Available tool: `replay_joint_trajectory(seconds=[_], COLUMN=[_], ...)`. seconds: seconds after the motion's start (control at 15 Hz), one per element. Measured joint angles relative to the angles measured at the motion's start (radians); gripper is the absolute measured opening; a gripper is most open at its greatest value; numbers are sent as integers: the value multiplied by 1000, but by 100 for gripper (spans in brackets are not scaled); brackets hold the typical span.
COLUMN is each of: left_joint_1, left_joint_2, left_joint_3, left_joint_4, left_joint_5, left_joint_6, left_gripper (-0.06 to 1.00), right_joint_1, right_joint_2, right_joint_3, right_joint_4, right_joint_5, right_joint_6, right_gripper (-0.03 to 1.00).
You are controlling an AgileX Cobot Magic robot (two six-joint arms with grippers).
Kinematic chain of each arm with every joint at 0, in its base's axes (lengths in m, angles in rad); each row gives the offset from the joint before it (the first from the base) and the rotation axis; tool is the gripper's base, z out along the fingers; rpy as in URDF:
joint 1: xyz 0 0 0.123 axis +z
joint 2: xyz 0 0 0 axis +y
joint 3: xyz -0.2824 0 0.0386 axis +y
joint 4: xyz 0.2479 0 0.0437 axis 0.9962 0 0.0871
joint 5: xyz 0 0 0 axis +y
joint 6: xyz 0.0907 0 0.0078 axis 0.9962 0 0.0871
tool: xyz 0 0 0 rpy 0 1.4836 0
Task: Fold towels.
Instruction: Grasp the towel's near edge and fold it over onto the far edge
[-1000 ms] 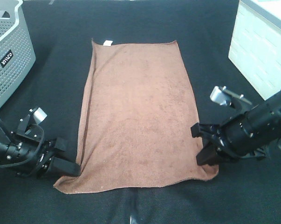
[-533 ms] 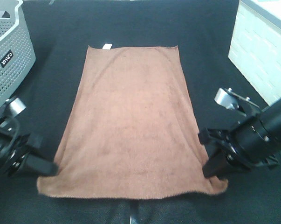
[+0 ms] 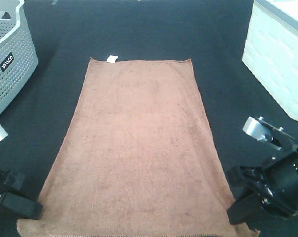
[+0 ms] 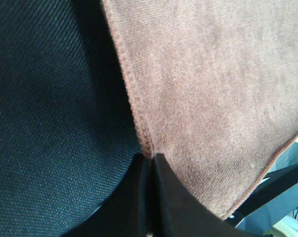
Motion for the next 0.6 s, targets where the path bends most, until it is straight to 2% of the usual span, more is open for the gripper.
replay_joint_trajectory(seconds=[0.13, 0.33, 0.6], left_joint_1=[0, 0, 0], left_joint_2=[-6, 9, 176], left_joint_3=[-21, -158, -487], left_joint_4=[7, 18, 50], left_joint_5=[-10, -19, -31], left_joint_6=[-52, -125, -179], left_gripper=[0, 0, 0], right_joint_1=[0, 0, 0], right_joint_2=[-1, 73, 302], right_joint_3=[-38, -217, -615], right_joint_4=[-2, -3, -41], right_joint_5=[-15, -21, -16], right_joint_6=[0, 0, 41], right_gripper=[0, 0, 0])
